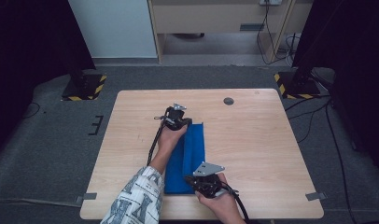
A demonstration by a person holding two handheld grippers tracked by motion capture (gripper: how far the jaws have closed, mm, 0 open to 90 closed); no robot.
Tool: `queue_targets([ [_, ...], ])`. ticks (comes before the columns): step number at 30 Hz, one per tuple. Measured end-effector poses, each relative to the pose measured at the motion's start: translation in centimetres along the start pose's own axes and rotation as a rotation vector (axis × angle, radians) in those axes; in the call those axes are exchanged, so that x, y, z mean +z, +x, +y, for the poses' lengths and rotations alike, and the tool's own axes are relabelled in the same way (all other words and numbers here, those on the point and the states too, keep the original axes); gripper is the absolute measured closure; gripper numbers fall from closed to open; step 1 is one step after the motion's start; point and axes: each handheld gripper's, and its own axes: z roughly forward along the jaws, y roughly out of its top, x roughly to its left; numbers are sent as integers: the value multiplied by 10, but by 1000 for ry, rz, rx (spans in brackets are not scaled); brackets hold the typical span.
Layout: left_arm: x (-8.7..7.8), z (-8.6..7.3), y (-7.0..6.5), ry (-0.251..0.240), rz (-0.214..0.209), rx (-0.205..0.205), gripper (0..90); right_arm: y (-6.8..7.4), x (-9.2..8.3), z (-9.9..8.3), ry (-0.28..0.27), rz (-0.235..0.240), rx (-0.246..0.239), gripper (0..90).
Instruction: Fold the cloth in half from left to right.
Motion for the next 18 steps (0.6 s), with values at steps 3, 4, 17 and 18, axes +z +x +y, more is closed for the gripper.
queue_targets([
  [3,2,0,-1,6,-3,0,861,-1,0,-2,6,1,8,871],
  [4,3,-1,-2,8,-3,-1,860,0,0,-3,7,1,8,871],
  [17,8,-2,-5,10,-28,-14,849,-6,-4,-6,24,-11,21,854],
  [18,8,-2,-6,8,-27,-14,851,-6,-4,-7,25,-12,23,853],
])
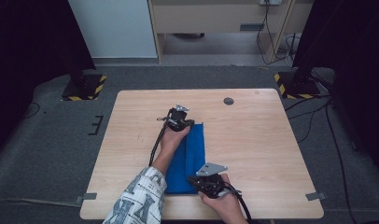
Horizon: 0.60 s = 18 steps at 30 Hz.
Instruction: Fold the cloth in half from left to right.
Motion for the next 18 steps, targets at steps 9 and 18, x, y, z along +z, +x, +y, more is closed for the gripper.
queue_targets([
  [9,0,1,-3,-15,0,13,618,-2,0,-4,26,-3,7,640],
  [18,-12,5,4,-68,9,26,360,-16,-6,-4,30,-70,38,370],
])
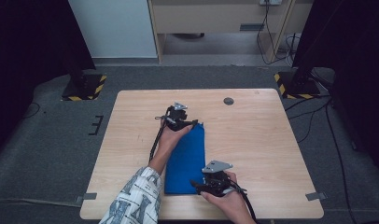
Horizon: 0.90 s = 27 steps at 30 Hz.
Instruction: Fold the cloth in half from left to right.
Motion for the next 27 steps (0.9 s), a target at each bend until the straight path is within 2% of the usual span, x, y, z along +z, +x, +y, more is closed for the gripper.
queue_targets([
  [8,-15,0,12,7,6,2,263,-18,2,3,1,-36,14,293],
  [13,-24,-3,19,18,11,-11,187,-35,7,7,-6,-80,15,251],
  [18,-33,-10,18,37,12,-12,136,-48,14,11,-2,-81,20,198],
  [22,-41,-17,18,52,24,27,121,-56,20,17,12,-69,15,181],
  [24,-43,-19,23,70,27,17,112,-59,24,21,19,-75,12,184],
  [27,-48,-22,28,58,26,0,107,-63,31,25,35,-92,-1,206],
])
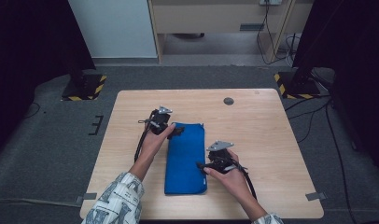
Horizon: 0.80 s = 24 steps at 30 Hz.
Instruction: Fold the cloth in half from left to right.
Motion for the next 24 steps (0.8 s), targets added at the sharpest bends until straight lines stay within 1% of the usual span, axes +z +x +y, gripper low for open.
queue_targets([
  [1,-1,-1,1,-5,-4,0,104,-2,2,2,13,4,-24,205],
  [3,-4,-2,3,-9,-6,6,87,-4,5,5,22,21,-52,196],
  [5,-6,-4,5,-19,-12,16,69,-6,6,8,18,22,-66,189],
  [7,-6,-6,6,-13,-16,15,69,-11,7,11,-6,35,-43,180],
  [8,-6,-6,7,-14,-19,16,69,-12,8,13,-13,35,-37,180],
  [9,-7,-7,8,-15,-23,23,69,-14,8,15,-16,35,-41,180],
  [11,-7,-9,10,-13,0,32,71,-18,9,20,-31,29,-40,204],
  [15,-6,-10,16,-9,9,33,82,-26,12,31,-28,14,-19,213],
  [16,-6,-10,17,-14,8,28,82,-28,14,35,-28,8,-7,200],
  [18,-7,-10,18,-24,8,26,83,-31,18,40,-21,1,1,167],
  [20,-8,-10,19,-32,9,25,87,-34,22,45,-23,-25,12,158],
  [21,-8,-10,19,-33,12,27,88,-36,25,48,-28,-34,19,155],
  [22,-8,-10,20,-29,35,33,89,-37,26,51,-32,-38,21,154],
  [24,-9,-10,22,-37,45,29,99,-41,30,57,-20,-47,21,154],
])
